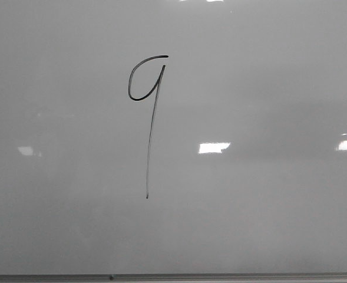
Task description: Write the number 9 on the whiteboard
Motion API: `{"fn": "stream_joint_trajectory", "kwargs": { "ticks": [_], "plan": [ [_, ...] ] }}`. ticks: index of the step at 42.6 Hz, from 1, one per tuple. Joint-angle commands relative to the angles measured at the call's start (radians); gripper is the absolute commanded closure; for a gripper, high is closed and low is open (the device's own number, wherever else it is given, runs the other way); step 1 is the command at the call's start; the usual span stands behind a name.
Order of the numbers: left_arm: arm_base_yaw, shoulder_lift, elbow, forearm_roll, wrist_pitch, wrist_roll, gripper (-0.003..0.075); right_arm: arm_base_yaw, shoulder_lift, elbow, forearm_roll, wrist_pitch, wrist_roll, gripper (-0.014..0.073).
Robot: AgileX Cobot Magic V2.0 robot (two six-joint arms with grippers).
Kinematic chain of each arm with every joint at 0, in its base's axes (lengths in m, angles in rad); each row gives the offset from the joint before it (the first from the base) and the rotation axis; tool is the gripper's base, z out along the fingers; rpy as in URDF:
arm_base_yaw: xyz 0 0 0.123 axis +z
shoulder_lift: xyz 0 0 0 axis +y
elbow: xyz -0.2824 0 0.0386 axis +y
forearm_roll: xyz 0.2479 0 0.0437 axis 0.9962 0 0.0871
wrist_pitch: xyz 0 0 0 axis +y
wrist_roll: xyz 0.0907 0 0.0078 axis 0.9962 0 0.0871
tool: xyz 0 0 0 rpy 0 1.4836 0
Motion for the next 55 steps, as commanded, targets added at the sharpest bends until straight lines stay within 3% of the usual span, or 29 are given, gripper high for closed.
{"fn": "stream_joint_trajectory", "kwargs": {
  "ticks": [1, 9, 16, 27, 32, 42, 55],
  "plan": [
    [0.001, -0.049, -0.024, -0.011, -0.062, -0.005, 0.0442, -0.006, -0.002, -0.026, 0.027, -0.053, -0.002, 0.0664],
    [0.001, -0.086, -0.024, -0.011, -0.062, -0.005, 0.0428, -0.006, -0.002, -0.026, 0.027, -0.053, -0.002, 0.0664],
    [0.001, -0.146, -0.024, -0.011, -0.030, -0.005, 0.0328, -0.006, -0.002, -0.026, 0.027, -0.053, -0.002, 0.0664],
    [0.001, -0.448, -0.024, 0.015, 0.061, -0.005, 0.0315, -0.006, -0.002, -0.026, 0.027, -0.056, -0.002, 0.0664],
    [0.001, -0.613, -0.024, 0.015, 0.136, -0.005, 0.0386, -0.006, -0.002, -0.026, 0.027, -0.056, -0.002, 0.0664],
    [0.001, -0.835, -0.020, 0.015, 0.337, -0.005, 0.0735, -0.006, -0.002, -0.026, 0.027, -0.053, -0.002, 0.0664],
    [0.001, -0.929, -0.020, 0.012, 0.348, -0.005, 0.0739, -0.006, -0.002, -0.026, 0.027, -0.053, -0.002, 0.0664]
  ]
}}
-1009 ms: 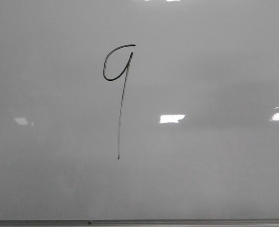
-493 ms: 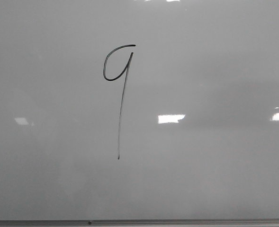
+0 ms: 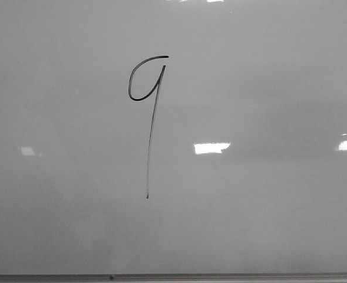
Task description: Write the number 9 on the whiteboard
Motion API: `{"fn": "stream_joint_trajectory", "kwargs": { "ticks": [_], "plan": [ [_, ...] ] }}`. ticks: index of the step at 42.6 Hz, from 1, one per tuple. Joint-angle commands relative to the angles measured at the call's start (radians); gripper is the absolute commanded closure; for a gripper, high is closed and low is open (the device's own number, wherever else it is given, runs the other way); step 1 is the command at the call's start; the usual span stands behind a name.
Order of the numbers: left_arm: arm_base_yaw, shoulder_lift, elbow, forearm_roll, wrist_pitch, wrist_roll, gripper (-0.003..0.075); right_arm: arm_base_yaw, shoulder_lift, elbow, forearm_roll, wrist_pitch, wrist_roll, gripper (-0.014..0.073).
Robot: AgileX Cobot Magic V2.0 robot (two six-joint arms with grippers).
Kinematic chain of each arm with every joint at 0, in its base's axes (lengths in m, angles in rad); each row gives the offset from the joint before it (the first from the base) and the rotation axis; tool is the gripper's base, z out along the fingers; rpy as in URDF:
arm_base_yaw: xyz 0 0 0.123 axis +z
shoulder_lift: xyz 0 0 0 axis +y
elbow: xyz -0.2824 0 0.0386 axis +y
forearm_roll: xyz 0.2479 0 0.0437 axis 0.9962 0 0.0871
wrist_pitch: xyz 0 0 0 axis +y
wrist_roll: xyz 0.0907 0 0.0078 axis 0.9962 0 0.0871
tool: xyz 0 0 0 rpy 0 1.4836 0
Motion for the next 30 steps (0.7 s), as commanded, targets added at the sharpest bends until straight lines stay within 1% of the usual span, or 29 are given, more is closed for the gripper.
{"fn": "stream_joint_trajectory", "kwargs": {
  "ticks": [1, 24, 25, 26, 28, 30],
  "plan": [
    [0.001, -0.001, -0.026, -0.015, -0.060, -0.005, 0.0739, -0.006, -0.002, -0.026, 0.027, -0.052, -0.004, 0.0664],
    [0.001, -0.001, -0.026, -0.013, -0.060, -0.005, 0.0739, -0.006, -0.002, -0.026, 0.027, -0.052, -0.004, 0.0664],
    [0.001, -0.004, -0.026, 0.002, -0.060, -0.009, 0.0739, -0.006, -0.002, -0.026, 0.027, -0.052, -0.004, 0.0664],
    [-0.001, -0.011, -0.024, 0.030, -0.059, -0.025, 0.0739, -0.006, -0.002, -0.026, 0.027, -0.052, -0.004, 0.0664],
    [-0.007, -0.027, -0.016, 0.115, -0.058, -0.100, 0.0739, -0.006, -0.002, -0.026, 0.027, -0.051, -0.004, 0.0664],
    [-0.021, -0.052, 0.001, 0.236, -0.062, -0.254, 0.0739, -0.006, -0.002, -0.026, 0.027, -0.051, -0.004, 0.0664]
  ]
}}
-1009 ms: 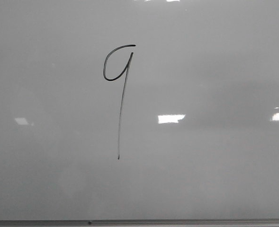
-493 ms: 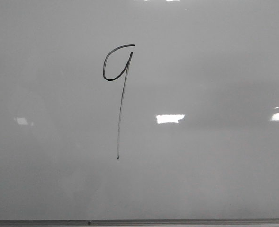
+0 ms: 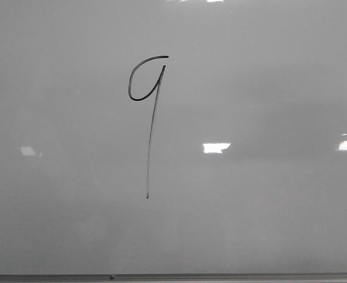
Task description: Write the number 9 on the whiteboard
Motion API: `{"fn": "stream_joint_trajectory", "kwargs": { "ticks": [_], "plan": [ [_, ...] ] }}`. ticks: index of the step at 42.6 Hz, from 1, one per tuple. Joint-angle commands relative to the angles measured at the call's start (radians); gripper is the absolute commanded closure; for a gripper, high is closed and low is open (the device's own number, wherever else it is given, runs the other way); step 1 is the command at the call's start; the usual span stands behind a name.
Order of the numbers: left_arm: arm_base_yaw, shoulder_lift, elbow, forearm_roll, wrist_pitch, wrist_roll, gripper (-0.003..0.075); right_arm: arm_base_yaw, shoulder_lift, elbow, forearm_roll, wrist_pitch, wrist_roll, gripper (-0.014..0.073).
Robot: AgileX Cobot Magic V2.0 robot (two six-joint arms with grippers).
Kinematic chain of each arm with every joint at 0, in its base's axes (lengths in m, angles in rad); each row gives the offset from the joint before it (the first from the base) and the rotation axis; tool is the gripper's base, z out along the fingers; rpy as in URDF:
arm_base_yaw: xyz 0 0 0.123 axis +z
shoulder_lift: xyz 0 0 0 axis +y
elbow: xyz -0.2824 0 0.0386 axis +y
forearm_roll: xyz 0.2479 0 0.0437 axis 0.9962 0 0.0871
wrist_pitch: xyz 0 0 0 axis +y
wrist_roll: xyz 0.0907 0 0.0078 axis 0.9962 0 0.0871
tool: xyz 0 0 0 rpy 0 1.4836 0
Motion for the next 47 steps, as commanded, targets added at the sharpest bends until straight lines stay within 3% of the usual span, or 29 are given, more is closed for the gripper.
{"fn": "stream_joint_trajectory", "kwargs": {
  "ticks": [1, 3, 6, 13, 26, 31, 47],
  "plan": [
    [-0.027, -0.040, 0.003, 0.203, -0.077, -0.230, 0.0739, -0.006, -0.002, -0.026, 0.027, -0.051, -0.004, 0.0664],
    [-0.049, -0.069, 0.029, 0.298, -0.094, -0.356, 0.0739, -0.006, -0.002, -0.026, 0.027, -0.051, -0.004, 0.0664],
    [-0.085, -0.129, 0.099, 0.392, -0.151, -0.441, 0.0739, -0.006, -0.002, -0.026, 0.027, -0.050, -0.004, 0.0664],
    [-0.111, -0.281, 0.277, 0.387, -0.269, -0.439, 0.0739, -0.006, -0.002, -0.026, 0.027, -0.051, -0.004, 0.0664],
    [-0.038, -0.563, 0.570, 0.366, -0.271, -0.439, 0.0739, -0.006, -0.002, -0.026, 0.027, -0.051, -0.004, 0.0664],
    [-0.027, -0.558, 0.657, 0.363, -0.363, -0.439, 0.0739, -0.006, -0.001, -0.026, 0.027, -0.047, -0.004, 0.0664],
    [-0.027, -0.559, 0.682, 0.361, -0.393, -0.439, 0.0739, -0.006, -0.001, -0.026, 0.027, -0.042, -0.004, 0.0664]
  ]
}}
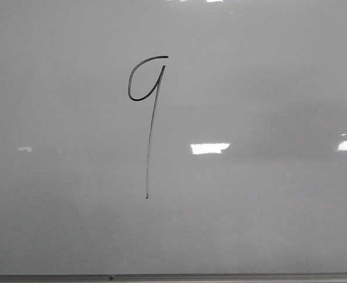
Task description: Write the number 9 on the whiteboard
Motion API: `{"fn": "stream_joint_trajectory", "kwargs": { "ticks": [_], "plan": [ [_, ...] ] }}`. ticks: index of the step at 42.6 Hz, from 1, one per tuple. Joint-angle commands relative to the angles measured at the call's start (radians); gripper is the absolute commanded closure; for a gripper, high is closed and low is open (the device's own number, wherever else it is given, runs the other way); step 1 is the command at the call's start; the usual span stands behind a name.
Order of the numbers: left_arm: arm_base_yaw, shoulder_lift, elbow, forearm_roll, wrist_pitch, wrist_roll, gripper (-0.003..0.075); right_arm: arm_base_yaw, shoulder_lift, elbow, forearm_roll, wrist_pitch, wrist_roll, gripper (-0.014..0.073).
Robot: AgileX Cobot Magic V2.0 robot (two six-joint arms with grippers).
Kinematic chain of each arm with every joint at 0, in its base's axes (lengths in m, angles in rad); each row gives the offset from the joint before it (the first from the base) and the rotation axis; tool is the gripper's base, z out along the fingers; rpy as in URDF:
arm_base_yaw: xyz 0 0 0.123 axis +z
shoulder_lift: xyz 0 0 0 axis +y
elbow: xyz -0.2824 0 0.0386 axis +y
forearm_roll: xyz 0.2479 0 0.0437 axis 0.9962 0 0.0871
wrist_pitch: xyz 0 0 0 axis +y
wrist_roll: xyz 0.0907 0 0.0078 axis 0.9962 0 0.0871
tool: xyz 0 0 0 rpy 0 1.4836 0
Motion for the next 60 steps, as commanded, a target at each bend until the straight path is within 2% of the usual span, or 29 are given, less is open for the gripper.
{"fn": "stream_joint_trajectory", "kwargs": {
  "ticks": [1, 31, 35, 38, 43, 48, 53, 57, 60],
  "plan": [
    [0.000, -0.017, 0.003, -0.010, -0.088, -0.010, 0.0739, -0.006, -0.001, -0.026, 0.025, -0.042, -0.004, 0.0664],
    [0.000, -0.017, 0.003, -0.010, -0.088, -0.010, 0.0739, -0.006, -0.001, -0.022, 0.024, -0.047, -0.004, 0.0664],
    [0.000, -0.017, 0.003, -0.010, -0.088, -0.010, 0.0739, -0.006, -0.008, -0.022, -0.044, -0.071, 0.010, 0.0664],
    [0.000, -0.017, 0.003, -0.010, -0.088, -0.010, 0.0739, -0.006, -0.026, -0.013, -0.159, -0.127, 0.133, 0.0664],
    [0.000, -0.017, 0.003, -0.010, -0.088, -0.010, 0.0739, -0.007, -0.068, 0.043, -0.442, -0.313, 0.476, 0.0664],
    [0.000, -0.017, 0.003, -0.010, -0.088, -0.010, 0.0739, -0.030, -0.130, 0.154, -0.640, -0.520, 0.663, 0.0664],
    [0.000, -0.017, 0.003, -0.010, -0.088, -0.010, 0.0739, -0.101, -0.208, 0.262, -0.668, -0.675, 0.750, 0.0664],
    [0.000, -0.017, 0.003, -0.010, -0.088, -0.010, 0.0739, -0.167, -0.281, 0.331, -0.671, -0.674, 0.783, 0.0664],
    [0.000, -0.017, 0.003, -0.010, -0.088, -0.010, 0.0739, -0.212, -0.347, 0.380, -0.675, -0.614, 0.798, 0.0664]
  ]
}}
